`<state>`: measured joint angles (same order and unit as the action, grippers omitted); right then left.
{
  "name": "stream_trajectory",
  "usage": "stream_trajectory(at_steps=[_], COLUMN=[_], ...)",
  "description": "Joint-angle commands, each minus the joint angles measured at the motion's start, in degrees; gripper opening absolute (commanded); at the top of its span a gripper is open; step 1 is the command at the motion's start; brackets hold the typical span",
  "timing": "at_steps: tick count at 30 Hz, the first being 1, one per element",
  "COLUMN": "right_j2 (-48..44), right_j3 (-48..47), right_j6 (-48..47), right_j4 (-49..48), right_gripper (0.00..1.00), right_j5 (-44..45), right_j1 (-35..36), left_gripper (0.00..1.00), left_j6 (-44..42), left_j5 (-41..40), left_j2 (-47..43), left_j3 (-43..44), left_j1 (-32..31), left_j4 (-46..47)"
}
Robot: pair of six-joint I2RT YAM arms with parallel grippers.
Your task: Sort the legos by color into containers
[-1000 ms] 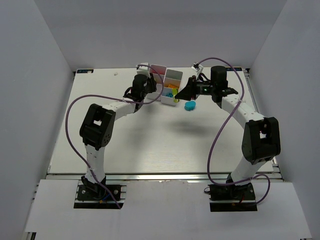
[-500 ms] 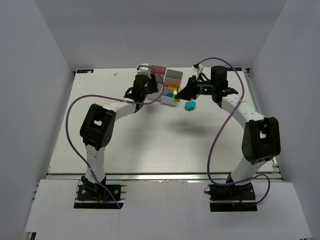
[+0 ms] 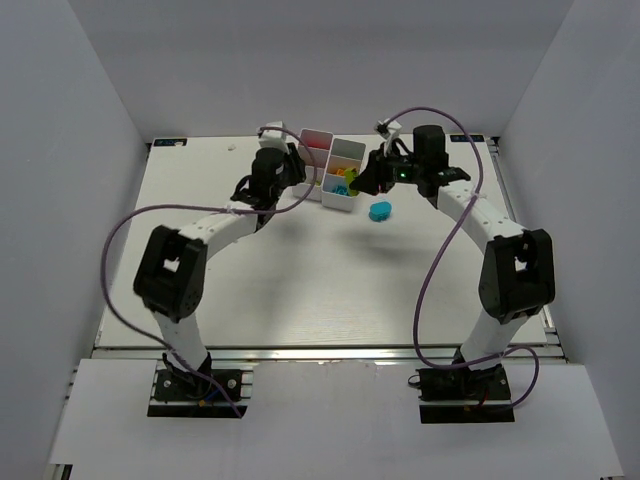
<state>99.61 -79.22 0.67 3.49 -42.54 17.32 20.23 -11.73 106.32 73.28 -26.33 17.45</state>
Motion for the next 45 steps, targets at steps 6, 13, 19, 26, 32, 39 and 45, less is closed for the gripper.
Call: stream_trajectory(at_steps=[6, 13, 19, 26, 32, 39, 45], right_j2=[6.54, 15.17, 20.61, 25.54, 28.0, 28.97, 30.02], right_j3=[-8.22, -16.39, -19.56, -23.61, -25.2, -23.96, -24.49], right_j6=[-14.01, -17.8, -22.28, -24.92, -26.94, -29.58, -30.2], right_j4=[-6.82, -12.0, -17.54, -18.07, -17.9, -18.51, -18.96], right_gripper=[0.01, 0.02, 0.03, 0.08, 0.1, 0.17, 0.3], right_j5=[17.84, 20.84, 19.6, 22.68, 24.79, 26.37, 27.25], right_j1=[8.5, 11.51, 13.17, 14.67, 15.11, 15.11, 15.2], left_gripper=[0.68, 0.75, 0.85, 0.98, 0.98, 0.98, 0.98], left_j6=[8.42, 15.89, 19.76, 20.46, 20.99, 21.34, 21.78], left_j5=[1.35, 1.27, -1.01, -2.51, -2.95, -3.22, -3.21], left_j2=[-25.25, -38.79, -47.78, -52.44, -53.76, -53.77, -54.03], left_j3=[-10.94, -21.83, -28.45, -30.64, -31.18, -30.91, -30.74], left_j1=[2.68, 2.95, 2.95, 2.95, 2.95, 2.95, 2.95], left_j4=[-19.54, -26.68, -27.46, -30.11, -30.55, -31.25, -31.78])
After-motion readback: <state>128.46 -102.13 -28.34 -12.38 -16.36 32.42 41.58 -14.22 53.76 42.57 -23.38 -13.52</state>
